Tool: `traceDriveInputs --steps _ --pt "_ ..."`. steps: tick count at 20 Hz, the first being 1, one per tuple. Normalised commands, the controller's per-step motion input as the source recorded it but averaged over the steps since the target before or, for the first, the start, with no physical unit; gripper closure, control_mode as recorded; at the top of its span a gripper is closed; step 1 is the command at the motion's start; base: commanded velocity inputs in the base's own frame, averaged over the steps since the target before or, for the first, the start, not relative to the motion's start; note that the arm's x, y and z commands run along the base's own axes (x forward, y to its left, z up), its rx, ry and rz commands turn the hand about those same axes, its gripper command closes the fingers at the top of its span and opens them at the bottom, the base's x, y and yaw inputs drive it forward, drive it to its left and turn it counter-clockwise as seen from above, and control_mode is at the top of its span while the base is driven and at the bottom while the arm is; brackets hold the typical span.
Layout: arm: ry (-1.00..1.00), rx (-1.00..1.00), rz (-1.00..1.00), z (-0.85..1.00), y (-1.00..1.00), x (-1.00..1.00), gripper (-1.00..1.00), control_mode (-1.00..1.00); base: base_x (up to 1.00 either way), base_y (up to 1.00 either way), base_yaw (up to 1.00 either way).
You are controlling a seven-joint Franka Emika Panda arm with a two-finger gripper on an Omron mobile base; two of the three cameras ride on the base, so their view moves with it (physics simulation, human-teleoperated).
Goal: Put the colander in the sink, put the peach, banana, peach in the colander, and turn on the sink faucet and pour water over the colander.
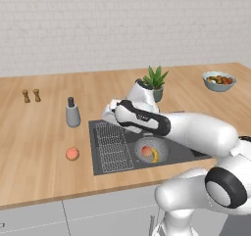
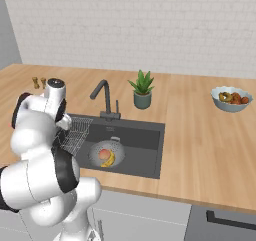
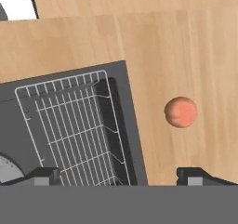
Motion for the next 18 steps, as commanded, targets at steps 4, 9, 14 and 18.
traceDriveInputs --steps 4,9,14,18 --pt "0.15 -0.30 0.00 0.00 0.93 0.02 -1.00 -1.00 0.00 0.00 0.00" --pt "0.14 -0.21 0.00 -0.04 0.68 0.02 -1.00 -1.00 0.00 0.00 0.00" --pt "0.00 -0.06 0.00 -0.28 0.37 0.00 -1.00 -1.00 0.00 0.00 0.00" --pt "0.00 -0.06 0.00 -0.44 0.28 0.00 -1.00 -1.00 0.00 0.00 0.00"
